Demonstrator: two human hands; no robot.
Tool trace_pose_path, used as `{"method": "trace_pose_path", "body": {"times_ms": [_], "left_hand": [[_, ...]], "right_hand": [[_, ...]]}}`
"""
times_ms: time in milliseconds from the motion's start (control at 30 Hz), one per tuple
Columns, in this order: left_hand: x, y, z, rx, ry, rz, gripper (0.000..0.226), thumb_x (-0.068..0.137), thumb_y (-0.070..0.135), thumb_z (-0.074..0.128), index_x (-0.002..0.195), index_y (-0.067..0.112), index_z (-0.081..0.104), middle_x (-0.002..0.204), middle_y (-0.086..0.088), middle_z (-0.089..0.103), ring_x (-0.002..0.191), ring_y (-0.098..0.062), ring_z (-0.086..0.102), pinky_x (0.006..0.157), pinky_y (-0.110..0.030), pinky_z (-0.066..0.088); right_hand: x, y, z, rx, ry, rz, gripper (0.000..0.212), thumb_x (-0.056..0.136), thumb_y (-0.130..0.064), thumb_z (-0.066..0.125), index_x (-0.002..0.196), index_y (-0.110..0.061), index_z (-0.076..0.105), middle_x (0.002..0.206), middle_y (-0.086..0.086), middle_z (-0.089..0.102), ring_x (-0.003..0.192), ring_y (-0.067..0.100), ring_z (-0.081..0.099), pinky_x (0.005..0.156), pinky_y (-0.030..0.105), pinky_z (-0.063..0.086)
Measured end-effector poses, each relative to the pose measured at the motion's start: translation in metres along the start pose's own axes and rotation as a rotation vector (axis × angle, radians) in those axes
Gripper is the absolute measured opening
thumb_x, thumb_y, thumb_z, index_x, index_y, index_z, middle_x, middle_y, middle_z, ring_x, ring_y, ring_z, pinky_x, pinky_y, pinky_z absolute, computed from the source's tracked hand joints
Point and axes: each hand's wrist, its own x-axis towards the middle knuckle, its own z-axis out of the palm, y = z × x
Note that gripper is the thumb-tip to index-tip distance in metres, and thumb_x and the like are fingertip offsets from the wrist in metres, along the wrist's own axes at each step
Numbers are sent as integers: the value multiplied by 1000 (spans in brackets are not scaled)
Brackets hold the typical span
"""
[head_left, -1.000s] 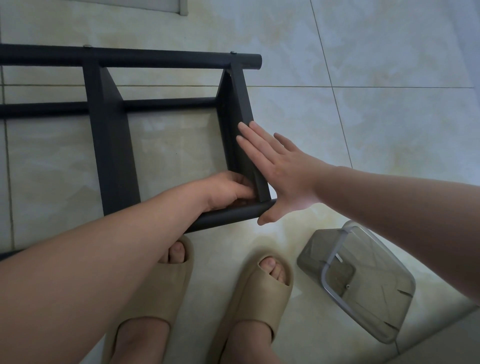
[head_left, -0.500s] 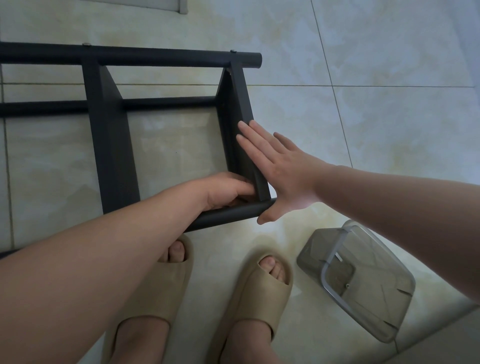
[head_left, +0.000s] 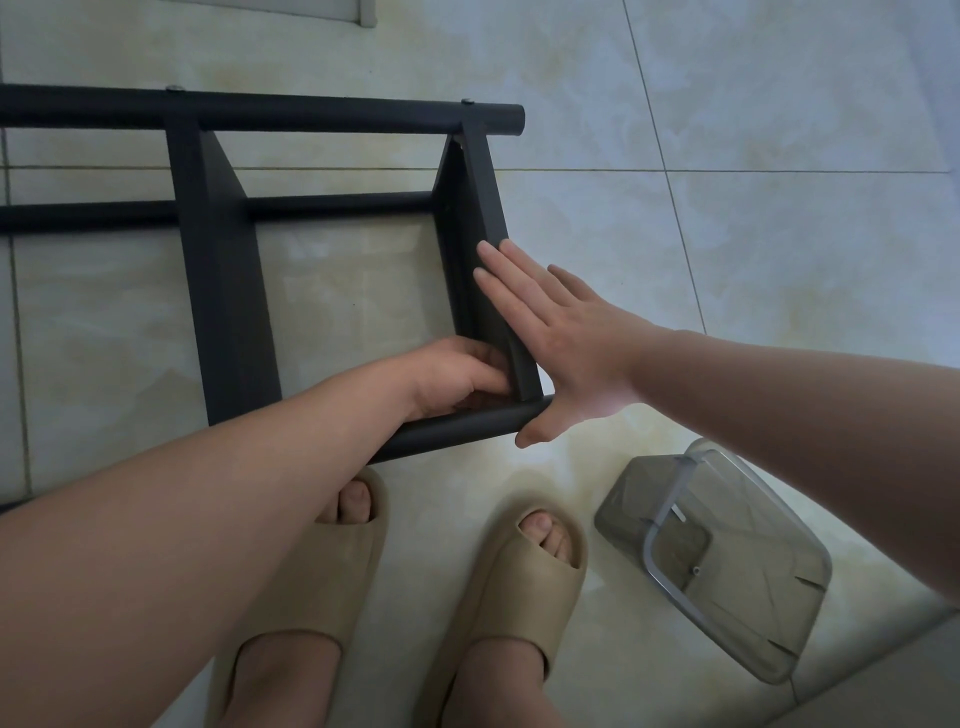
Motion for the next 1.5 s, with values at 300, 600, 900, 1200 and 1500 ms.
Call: {"method": "trace_pose_path", "body": {"times_ms": [300,600,900,1200,1500], "left_hand": [[-2,2,2,167,22,-24,11,91,12,64,81,9,69,76,-7,67,73,-21,61,74,-31,46],[2,-1,-1,33,-4,-10,18,89,-3,62,76,8,68,69,-8,63,66,-21,59,69,-30,48],[-28,2,-9,665,293,53,18,93,24,63,76,23,67,81,-2,71,84,-23,65,76,-32,49],[-133,4,-15,1436,237,-102,21,96,52,50,96,31,46,79,9,51,72,-13,52,57,-32,36],[-176,30,-5,1589,377,-144,18,94,16,51,100,25,37,79,5,42,67,-15,44,58,-32,38]], "right_hand": [[0,1,1,1,6,1,149,55,-95,52,158,-15,-21,160,-3,-39,149,15,-34,125,51,8],[0,4,5,3,12,-9,148,55,-95,50,158,-15,-21,159,-3,-40,148,15,-35,125,50,8],[-11,-11,-4,-43,-54,116,145,58,-96,55,159,-21,-17,163,-4,-34,153,17,-23,123,55,-5],[-35,-93,2,36,-15,63,59,98,-40,56,149,-20,36,148,2,47,138,23,44,121,39,14],[-40,-96,-47,-87,-113,163,54,97,-25,62,145,-21,38,134,4,46,122,26,47,100,38,40]]}}
